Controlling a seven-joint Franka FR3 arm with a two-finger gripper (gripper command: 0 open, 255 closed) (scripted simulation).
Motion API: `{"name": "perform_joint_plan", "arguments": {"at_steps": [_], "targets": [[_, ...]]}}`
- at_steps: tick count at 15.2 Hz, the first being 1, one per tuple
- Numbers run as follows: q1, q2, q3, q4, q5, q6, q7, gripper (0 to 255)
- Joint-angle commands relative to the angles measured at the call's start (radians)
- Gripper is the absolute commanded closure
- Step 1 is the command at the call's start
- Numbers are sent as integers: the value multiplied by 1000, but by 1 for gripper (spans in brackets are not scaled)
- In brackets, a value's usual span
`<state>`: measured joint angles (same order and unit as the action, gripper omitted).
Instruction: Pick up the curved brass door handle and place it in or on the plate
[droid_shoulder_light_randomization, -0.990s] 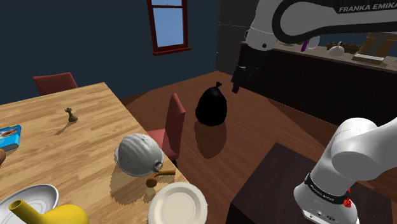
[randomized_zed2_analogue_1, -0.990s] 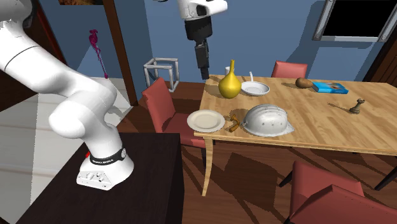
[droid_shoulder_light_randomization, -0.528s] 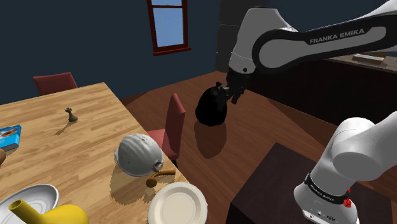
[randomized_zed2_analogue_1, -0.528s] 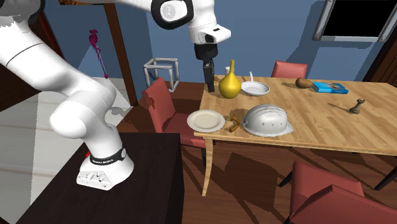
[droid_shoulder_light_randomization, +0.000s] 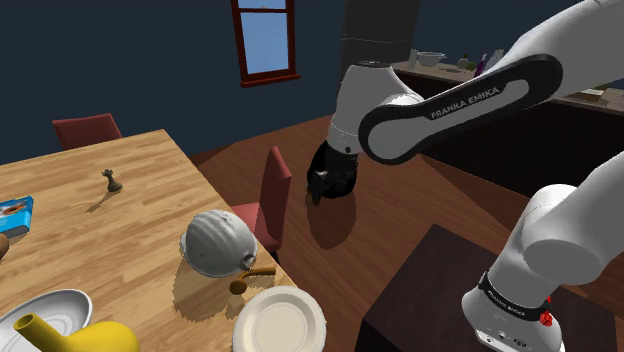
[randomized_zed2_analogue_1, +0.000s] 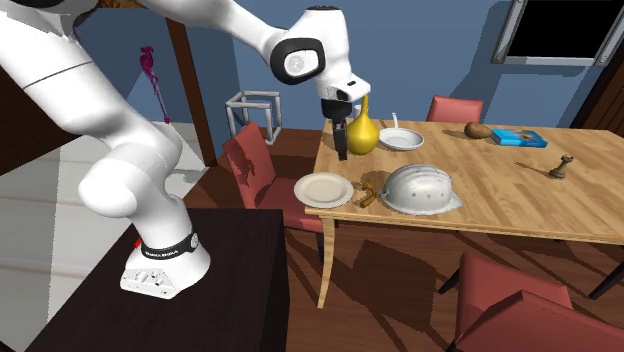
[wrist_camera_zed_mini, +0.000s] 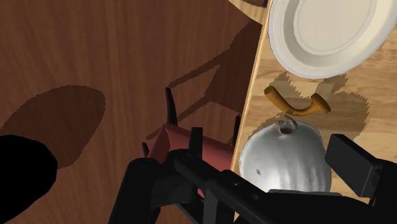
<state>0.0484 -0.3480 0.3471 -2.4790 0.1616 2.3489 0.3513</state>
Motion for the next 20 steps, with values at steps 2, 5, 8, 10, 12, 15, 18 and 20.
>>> {"name": "perform_joint_plan", "arguments": {"at_steps": [2, 5, 8, 10, 12, 15, 18, 20], "targets": [[-2, 101, 43, 15, -18, 93, 55, 0], [-8, 214, 85, 46, -66, 178, 126, 0], [-9, 336, 115, 90, -147, 253, 218, 0], [0, 419, 122, 126, -217, 294, 290, 0], [22, 503, 114, 169, -294, 329, 364, 0], [78, 625, 77, 245, -395, 368, 464, 0], [146, 740, 30, 332, -468, 396, 541, 0], [191, 816, 0, 396, -502, 409, 580, 0]]}}
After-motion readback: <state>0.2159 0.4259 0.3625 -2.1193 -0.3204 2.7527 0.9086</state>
